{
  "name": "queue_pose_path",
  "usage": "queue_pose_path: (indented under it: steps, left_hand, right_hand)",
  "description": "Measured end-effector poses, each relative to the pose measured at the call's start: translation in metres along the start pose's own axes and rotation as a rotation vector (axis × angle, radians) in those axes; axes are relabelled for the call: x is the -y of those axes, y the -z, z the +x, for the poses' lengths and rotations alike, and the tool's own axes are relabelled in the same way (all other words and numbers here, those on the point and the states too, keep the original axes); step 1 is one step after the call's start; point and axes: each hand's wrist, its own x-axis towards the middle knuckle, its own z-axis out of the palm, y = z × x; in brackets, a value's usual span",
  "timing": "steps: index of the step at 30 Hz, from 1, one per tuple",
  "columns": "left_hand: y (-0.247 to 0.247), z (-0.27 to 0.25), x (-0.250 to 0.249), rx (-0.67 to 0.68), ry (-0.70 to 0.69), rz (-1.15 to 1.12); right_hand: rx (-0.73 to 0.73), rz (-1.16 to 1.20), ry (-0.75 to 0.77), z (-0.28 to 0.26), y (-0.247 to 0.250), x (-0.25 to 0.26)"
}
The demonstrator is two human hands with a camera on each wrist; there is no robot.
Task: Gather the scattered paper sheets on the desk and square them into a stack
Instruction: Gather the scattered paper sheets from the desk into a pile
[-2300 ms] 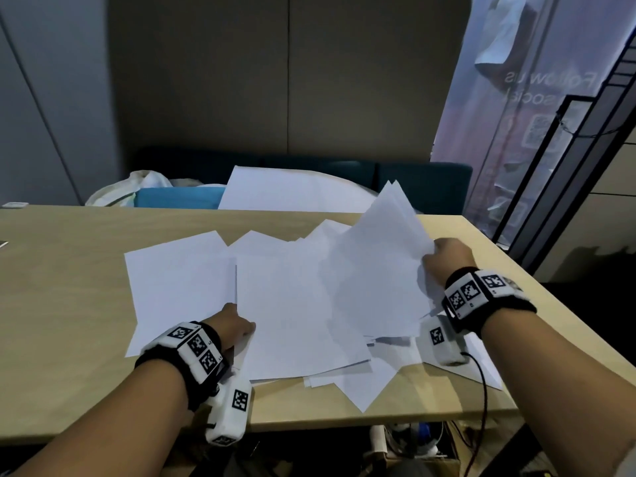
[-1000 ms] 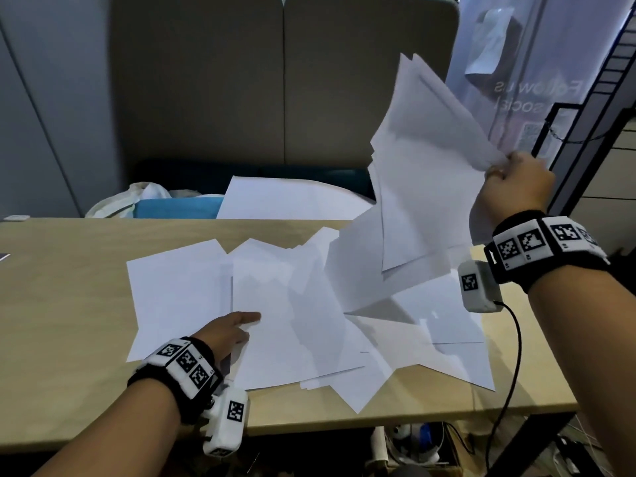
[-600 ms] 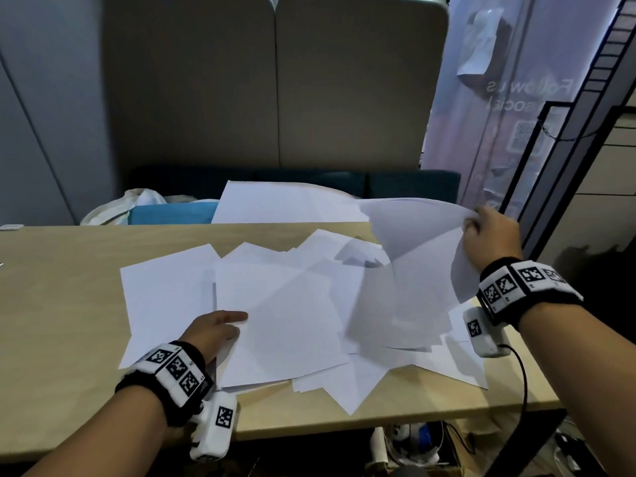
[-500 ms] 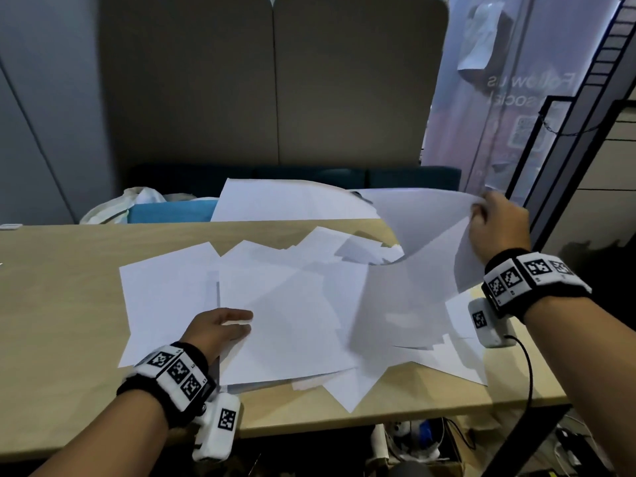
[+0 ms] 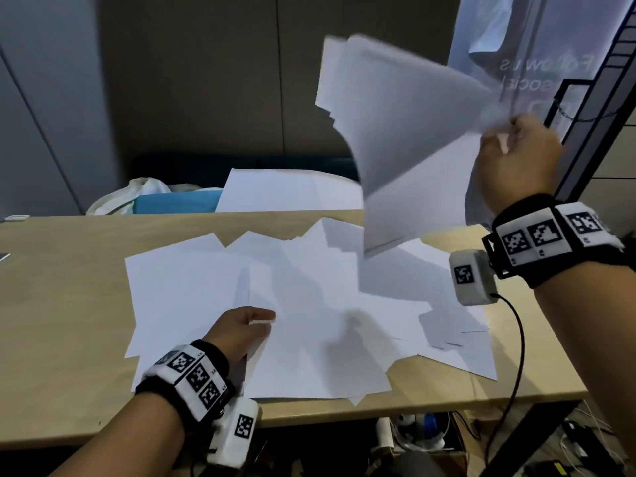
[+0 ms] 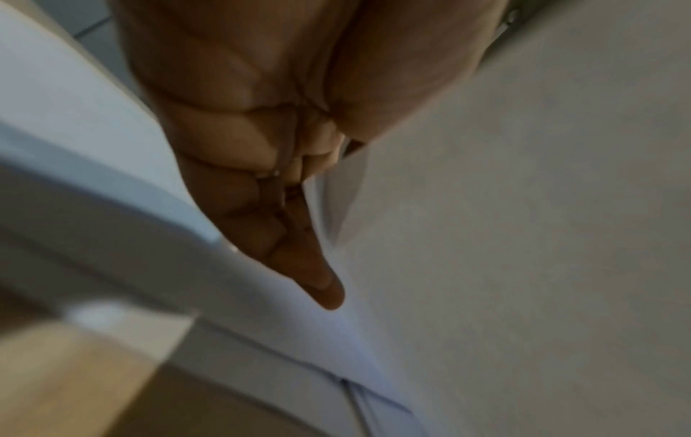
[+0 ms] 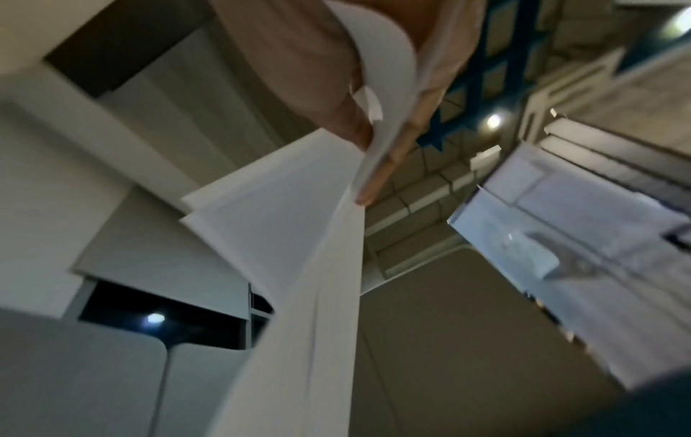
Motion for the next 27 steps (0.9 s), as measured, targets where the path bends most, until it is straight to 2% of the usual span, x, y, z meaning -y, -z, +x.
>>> queue_pose_path:
  steps: [2,5,8,11,13,16,18,20,24,27]
  left_hand:
    - [-0.001,-0.005,-0.008,-0.009,-0.011,-0.04]
    - [0.001,-0.009,-0.011,-0.051,0.019,-0.149]
    - [0.003,-0.018,-0.012,-0.052,0.019,-0.119]
    - [-0.003,-0.027,-0.006,-0.067,0.021,-0.132]
    - [-0.006,-0.033,0.004,-0.085,0.038,-0.162]
    - [-0.003,-0.039,0.02,-0.113,0.038,-0.096]
    - [0.003,-0.039,0.03,-0.134,0.029,-0.102]
    - [0.006,-0.042,0.034,-0.147,0.03,-0.098]
    - [0.0,-0.046,0.043,-0.106,-0.005,-0.007]
    - [-0.003,-0.05,0.046,-0.159,-0.042,0.024]
  right_hand:
    - [0.112,0.084,-0.097,-0.017,-0.009,-0.001]
    - [0.347,0.338,-0.3,-0.066,-0.029,-0.013]
    - [0.59,0.294,-0.432,-0.116,-0.053,-0.041]
    - [0.749,0.286,-0.564,-0.156,-0.071,-0.062]
    - [0.848,0.26,-0.59,-0.18,-0.078,-0.066]
    - [0.907,0.208,-0.625,-0.203,-0.082,-0.07]
    - [0.845,0.141,-0.647,-0.212,-0.078,-0.073]
    - [0.835,0.12,-0.605,-0.221,-0.073,-0.075]
    - [0.974,0.025,-0.488,-0.234,-0.075,-0.064]
    - [1.017,0.106,-0.566,-0.223,-0.066,-0.059]
